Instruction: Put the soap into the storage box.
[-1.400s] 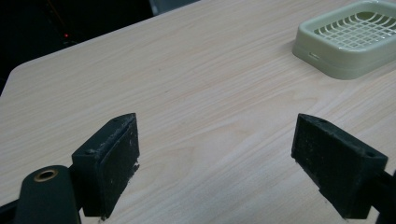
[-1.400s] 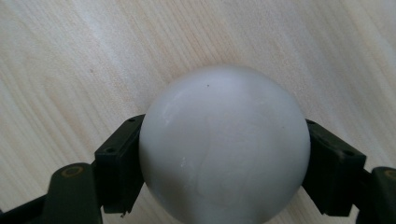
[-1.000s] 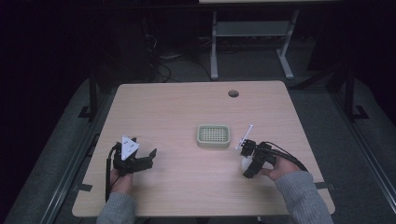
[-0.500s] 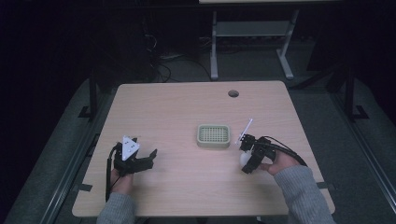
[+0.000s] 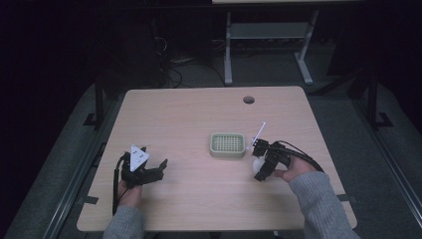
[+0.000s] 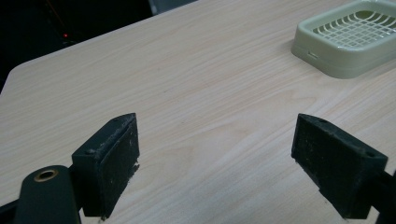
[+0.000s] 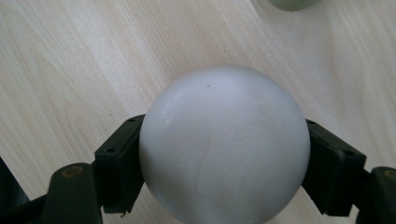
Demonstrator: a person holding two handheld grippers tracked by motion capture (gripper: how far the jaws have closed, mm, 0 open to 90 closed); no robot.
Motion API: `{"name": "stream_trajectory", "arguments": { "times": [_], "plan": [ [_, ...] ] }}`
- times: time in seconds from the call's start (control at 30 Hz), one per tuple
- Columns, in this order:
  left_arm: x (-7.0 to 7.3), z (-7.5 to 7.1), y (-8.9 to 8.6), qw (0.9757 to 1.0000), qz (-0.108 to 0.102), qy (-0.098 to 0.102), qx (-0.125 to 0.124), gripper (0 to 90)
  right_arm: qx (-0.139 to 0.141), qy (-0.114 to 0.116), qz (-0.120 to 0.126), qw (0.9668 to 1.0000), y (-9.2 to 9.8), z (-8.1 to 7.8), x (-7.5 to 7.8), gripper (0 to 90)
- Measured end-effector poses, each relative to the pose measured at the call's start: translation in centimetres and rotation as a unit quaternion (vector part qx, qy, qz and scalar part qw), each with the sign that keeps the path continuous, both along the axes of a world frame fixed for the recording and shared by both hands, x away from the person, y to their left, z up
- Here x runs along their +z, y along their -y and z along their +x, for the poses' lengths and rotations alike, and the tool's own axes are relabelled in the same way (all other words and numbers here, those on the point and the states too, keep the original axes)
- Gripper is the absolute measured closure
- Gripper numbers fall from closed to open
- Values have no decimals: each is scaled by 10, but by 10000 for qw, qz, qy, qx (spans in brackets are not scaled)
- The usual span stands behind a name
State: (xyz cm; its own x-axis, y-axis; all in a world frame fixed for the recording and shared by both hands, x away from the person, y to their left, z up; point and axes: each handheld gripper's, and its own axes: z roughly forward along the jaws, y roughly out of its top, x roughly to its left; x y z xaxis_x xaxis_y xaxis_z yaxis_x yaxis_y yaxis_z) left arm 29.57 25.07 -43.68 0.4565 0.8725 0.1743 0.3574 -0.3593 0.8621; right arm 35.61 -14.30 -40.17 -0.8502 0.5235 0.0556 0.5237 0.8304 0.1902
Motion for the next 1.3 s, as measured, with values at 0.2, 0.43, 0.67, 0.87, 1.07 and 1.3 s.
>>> {"name": "stream_trajectory", "arguments": {
  "times": [0.2, 0.43, 0.67, 0.87, 1.07, 1.3],
  "plan": [
    [0, 0, -1, 10000, -3, -1, 4, 148, 37, 16, -4, 10000, -3, 4, 4, 235],
    [0, 0, -1, 10000, -14, -3, 12, 148, 45, -9, 25, 10000, -6, 9, 5, 235],
    [0, 0, -1, 10000, -19, -12, 20, 148, 104, 14, -7, 9999, -15, 16, 10, 235],
    [0, 0, -1, 10000, -34, -5, 26, 148, 129, -1, -14, 9999, -19, 23, 13, 235],
    [0, 0, -1, 10000, -42, -1, 29, 148, 149, 8, 12, 9999, -23, 29, 16, 235],
    [0, 0, -1, 10000, -55, -4, 35, 148, 150, -2, 1, 9999, -27, 34, 19, 235]
  ]
}}
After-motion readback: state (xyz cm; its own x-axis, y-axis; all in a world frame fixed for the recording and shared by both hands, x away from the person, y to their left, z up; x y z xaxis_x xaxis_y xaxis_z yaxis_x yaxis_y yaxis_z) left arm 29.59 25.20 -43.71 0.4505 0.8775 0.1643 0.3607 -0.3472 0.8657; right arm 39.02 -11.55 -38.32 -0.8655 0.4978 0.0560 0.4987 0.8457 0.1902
